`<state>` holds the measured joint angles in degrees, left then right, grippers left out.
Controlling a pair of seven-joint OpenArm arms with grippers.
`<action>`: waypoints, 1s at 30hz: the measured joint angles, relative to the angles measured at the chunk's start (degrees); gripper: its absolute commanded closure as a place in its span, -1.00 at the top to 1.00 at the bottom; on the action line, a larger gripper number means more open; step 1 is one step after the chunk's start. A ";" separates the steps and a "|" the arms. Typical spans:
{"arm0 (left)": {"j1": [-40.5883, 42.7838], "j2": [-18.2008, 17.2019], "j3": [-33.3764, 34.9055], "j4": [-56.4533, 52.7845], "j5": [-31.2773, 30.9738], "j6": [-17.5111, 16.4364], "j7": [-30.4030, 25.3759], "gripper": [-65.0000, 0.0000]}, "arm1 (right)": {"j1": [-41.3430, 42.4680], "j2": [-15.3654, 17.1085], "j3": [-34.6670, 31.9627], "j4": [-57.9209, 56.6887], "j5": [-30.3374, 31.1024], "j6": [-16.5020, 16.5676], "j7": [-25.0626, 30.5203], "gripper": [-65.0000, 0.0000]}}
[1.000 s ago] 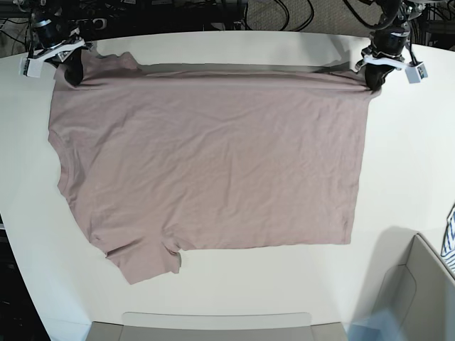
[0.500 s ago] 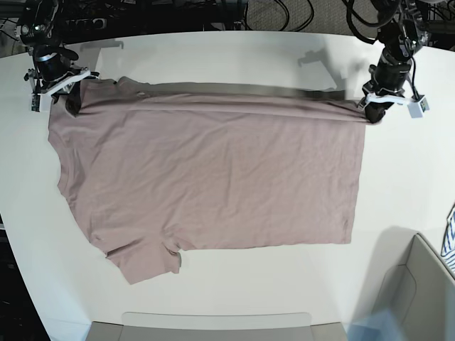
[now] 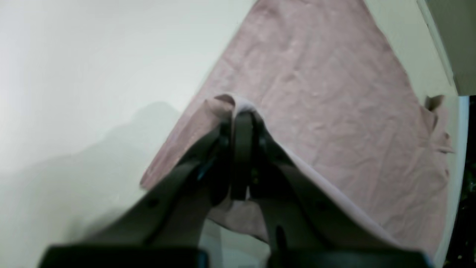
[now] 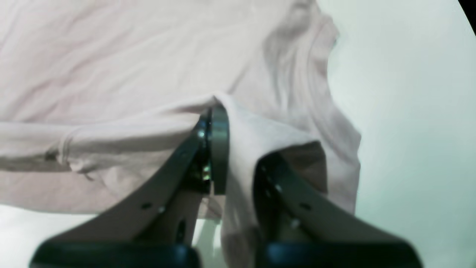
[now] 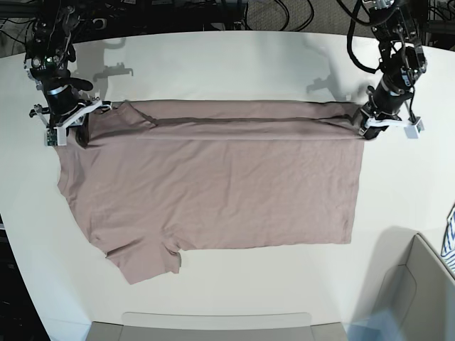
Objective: Fold the T-shirt properly
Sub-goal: 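Pull the gripped shoulder edge over the shirt body with both grippers, then lay the folded edge down and release with both grippers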
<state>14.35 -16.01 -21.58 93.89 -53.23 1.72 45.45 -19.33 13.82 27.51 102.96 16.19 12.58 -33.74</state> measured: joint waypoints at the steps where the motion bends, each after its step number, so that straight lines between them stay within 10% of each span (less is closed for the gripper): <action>1: -0.48 0.00 0.13 -0.66 0.13 0.00 -0.11 -1.00 | 1.18 -0.07 -0.31 -0.74 -0.02 0.20 -0.70 -1.00; 30: -9.92 0.02 0.15 -11.58 0.02 -0.20 -0.04 -1.00 | 19.21 0.76 -3.91 -21.03 -0.37 0.09 -2.78 -1.00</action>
<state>4.43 -15.99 -21.43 82.30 -53.21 1.52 45.41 -0.12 14.59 23.59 81.93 15.81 12.67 -36.51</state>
